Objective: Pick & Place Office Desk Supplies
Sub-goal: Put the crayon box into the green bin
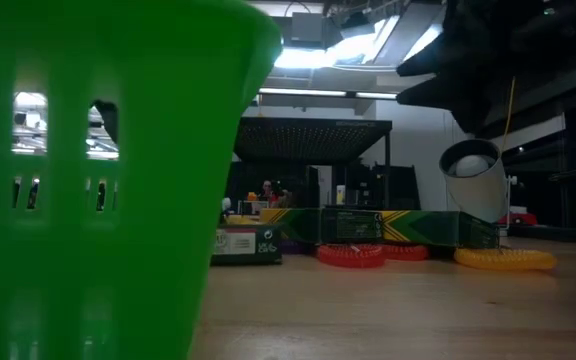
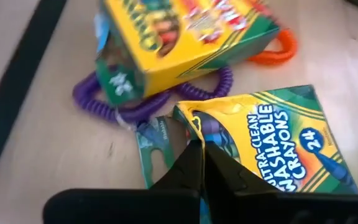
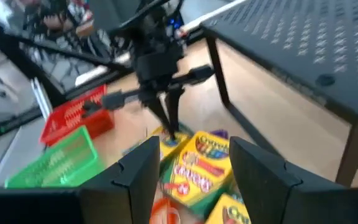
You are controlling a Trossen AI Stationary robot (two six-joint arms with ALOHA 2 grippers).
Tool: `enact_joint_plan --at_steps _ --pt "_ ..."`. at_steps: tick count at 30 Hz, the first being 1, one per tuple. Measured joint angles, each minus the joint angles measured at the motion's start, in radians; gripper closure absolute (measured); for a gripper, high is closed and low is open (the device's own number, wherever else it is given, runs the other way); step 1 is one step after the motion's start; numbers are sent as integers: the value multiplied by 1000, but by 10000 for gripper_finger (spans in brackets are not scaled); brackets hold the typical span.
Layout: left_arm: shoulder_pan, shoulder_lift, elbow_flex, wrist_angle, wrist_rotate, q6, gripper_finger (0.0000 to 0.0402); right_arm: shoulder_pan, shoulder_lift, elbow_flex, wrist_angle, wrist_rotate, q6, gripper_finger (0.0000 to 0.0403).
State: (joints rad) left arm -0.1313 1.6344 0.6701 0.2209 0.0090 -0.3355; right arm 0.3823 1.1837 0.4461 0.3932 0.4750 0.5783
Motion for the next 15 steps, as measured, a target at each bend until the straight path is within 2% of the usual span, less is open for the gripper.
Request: enact_joint_plan --at_steps 2,6,11,15 --pt "-5 -19 8 7 2 30 399 -24 9 0 33 -15 7 207" --pt "-17 -52 38 3 -10 127 400 -79 63 21 55 -146 49 207" --pt "-41 -78 105 -17 -16 246 400 -113 202 95 52 -228 70 207" --pt "-74 -83 166 -116 -86 370 400 -126 300 173 54 -293 65 207"
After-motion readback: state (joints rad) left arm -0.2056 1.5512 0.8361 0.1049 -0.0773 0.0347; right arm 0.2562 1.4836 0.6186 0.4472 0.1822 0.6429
